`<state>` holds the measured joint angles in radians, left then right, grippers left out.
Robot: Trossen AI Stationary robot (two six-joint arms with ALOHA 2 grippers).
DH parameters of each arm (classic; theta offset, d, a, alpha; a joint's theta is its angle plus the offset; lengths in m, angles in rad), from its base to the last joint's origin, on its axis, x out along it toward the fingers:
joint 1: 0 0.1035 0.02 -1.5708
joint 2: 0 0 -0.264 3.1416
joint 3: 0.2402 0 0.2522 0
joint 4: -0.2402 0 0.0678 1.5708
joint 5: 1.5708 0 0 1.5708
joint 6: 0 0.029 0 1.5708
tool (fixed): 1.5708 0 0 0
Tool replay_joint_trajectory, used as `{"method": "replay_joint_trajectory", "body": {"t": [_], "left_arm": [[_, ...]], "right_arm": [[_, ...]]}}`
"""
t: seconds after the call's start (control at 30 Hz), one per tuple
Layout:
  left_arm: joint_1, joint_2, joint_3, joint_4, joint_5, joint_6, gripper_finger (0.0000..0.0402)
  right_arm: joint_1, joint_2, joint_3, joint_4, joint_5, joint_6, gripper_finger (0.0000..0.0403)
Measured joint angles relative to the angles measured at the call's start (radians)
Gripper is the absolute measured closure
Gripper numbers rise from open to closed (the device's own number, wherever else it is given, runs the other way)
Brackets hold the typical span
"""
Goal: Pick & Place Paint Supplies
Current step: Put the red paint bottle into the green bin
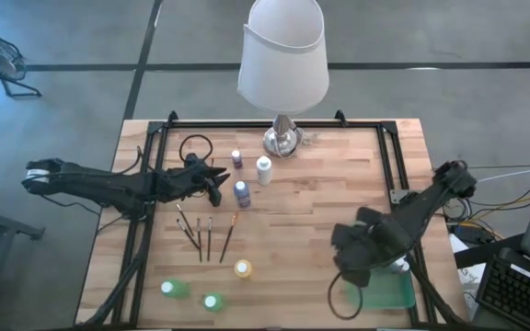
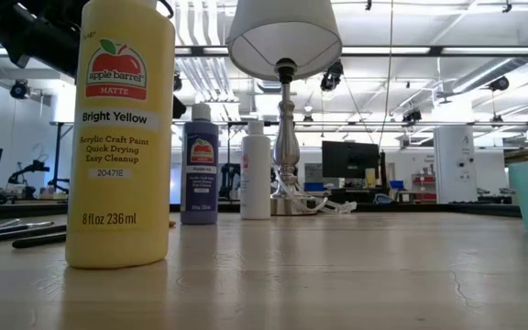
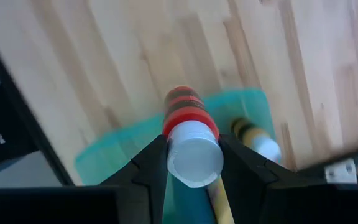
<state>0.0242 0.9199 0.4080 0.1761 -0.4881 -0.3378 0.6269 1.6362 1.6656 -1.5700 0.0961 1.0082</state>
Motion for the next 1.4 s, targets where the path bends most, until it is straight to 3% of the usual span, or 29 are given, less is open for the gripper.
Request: {"method": "replay_joint_trajectory", "body": {"t": [0.3,0.63,1.13,1.4], "left_arm": [[-0.001,0.000,-0.001,0.002,-0.001,0.000,0.0289],[-0.001,0.000,-0.002,0.002,-0.002,0.000,0.0289],[-0.001,0.000,-0.003,0.001,-0.002,-0.002,0.0289],[-0.001,0.000,-0.003,0.001,-0.002,-0.005,0.0289]], "right_arm": [[0.011,-0.147,-0.271,0.089,-0.030,0.040,0.0286],[0.011,-0.189,-0.475,0.158,-0.077,0.024,0.0282],[0.011,-0.205,-0.662,0.313,-0.101,0.013,0.0279],[0.011,-0.208,-0.676,0.320,-0.113,0.026,0.0282]]}}
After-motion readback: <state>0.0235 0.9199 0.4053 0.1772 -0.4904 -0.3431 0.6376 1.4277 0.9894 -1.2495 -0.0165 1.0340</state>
